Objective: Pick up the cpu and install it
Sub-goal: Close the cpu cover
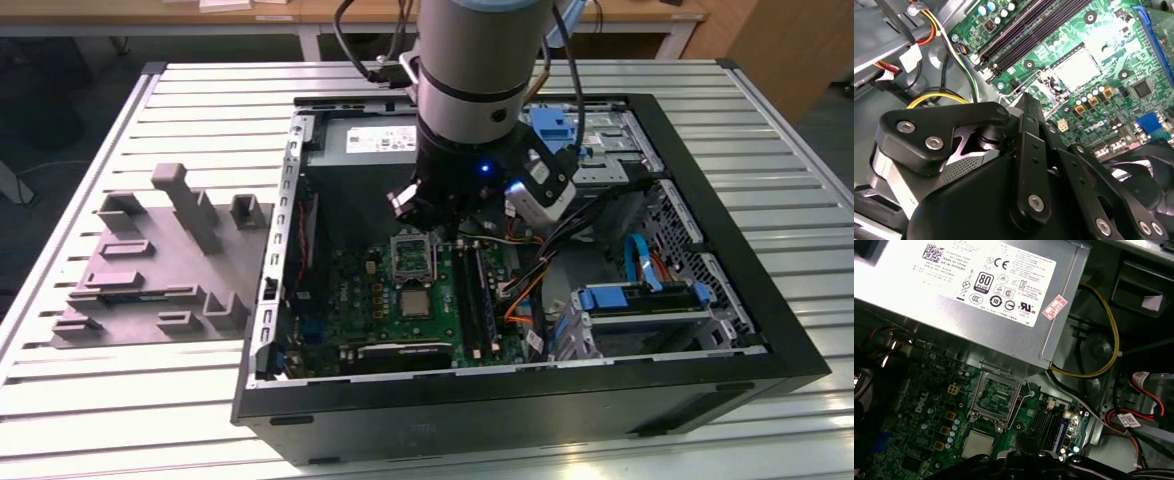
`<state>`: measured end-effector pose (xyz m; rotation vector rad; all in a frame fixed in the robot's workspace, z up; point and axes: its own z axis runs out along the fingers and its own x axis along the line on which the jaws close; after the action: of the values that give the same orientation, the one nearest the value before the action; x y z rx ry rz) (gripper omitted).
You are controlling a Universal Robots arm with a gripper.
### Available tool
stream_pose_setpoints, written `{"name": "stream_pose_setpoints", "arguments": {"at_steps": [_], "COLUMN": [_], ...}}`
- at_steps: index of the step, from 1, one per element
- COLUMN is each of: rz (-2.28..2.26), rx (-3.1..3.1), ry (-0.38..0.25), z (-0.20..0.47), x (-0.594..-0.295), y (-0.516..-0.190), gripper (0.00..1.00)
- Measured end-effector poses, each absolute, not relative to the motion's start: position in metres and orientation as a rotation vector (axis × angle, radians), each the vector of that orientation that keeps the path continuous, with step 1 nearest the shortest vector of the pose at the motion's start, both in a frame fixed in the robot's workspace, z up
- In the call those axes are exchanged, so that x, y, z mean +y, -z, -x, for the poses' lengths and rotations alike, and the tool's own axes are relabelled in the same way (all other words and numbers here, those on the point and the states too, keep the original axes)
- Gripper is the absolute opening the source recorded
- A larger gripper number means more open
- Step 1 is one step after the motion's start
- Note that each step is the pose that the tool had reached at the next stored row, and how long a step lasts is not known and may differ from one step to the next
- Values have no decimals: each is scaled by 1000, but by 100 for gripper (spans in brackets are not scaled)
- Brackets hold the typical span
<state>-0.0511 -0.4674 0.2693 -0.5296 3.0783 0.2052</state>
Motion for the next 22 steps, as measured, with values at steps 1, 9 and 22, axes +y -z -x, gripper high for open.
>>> {"name": "stream_pose_setpoints", "arguments": {"at_steps": [1,9,22], "rz": [547,563,563], "rx": [3076,3074,3074], "ry": [-206,-206,-206], "z": [51,49,49], "x": [-467,-466,-465], "y": [-268,-254,-241], "gripper": [11,11,11]}}
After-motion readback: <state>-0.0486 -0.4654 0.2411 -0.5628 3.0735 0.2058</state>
